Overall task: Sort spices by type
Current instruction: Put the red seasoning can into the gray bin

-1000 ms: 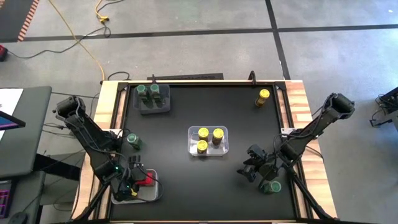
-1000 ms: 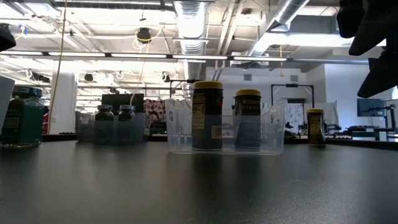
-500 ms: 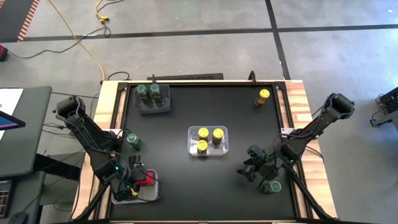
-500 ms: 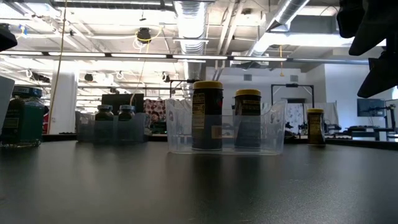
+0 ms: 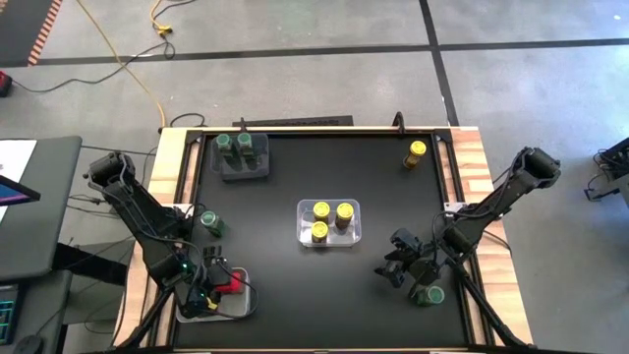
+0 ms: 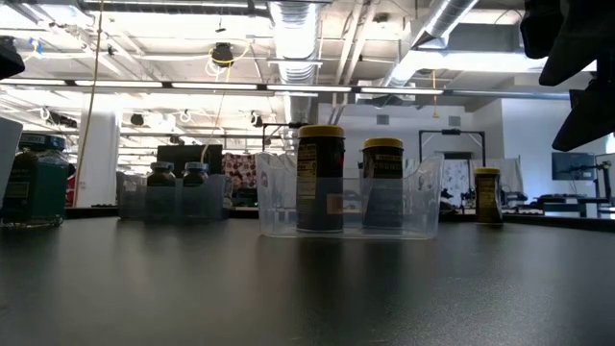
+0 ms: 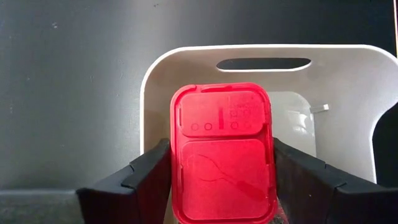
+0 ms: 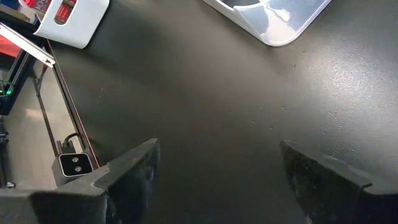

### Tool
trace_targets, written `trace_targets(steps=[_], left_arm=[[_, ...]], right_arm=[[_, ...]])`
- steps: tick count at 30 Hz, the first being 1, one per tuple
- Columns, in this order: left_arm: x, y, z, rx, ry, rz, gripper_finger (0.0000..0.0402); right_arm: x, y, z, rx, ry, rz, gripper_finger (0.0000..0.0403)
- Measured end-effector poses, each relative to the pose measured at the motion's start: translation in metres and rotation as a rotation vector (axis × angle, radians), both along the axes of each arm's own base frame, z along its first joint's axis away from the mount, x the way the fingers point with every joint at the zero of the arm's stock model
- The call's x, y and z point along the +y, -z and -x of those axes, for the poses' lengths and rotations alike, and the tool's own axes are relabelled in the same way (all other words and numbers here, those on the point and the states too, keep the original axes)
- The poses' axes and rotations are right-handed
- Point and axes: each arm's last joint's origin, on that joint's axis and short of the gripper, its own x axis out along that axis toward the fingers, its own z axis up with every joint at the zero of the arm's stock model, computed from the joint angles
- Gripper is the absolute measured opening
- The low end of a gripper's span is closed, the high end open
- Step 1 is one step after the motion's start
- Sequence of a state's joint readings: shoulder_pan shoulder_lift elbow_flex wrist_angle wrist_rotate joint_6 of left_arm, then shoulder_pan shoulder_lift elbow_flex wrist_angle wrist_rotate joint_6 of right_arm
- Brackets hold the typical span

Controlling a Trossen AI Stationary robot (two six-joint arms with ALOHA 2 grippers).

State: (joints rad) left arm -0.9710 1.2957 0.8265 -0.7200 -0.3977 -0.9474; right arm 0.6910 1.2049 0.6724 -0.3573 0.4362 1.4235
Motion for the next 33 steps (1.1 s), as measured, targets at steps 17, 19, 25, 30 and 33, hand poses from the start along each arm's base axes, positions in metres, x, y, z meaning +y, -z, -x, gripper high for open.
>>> trace_targets(steps=[17,19,25,30,33], left_arm=[[0.0,0.0,0.0,0.0,0.006,-0.002,0.0294],[0.0,0.0,0.0,0.005,0.003,0.006,0.0294],[0.0,0.0,0.001,0.02,0.011,0.019,0.0293],[-0.002,-0.009,-0.001,0.011,0.012,0.03,0.0293],[-0.003,-0.015,-0.002,0.009,0.013,0.03,0.0293]], right_arm=[[0.0,0.0,0.0,0.0,-0.001,0.001,0.0356],[0.0,0.0,0.0,0.0,-0.001,0.001,0.0356],[0.0,0.0,0.0,0.0,0.0,0.001,0.0356],[0.0,0.0,0.0,0.0,0.001,-0.001,0.0356],[0.0,0.0,0.0,0.0,0.001,-0.001,0.0356]])
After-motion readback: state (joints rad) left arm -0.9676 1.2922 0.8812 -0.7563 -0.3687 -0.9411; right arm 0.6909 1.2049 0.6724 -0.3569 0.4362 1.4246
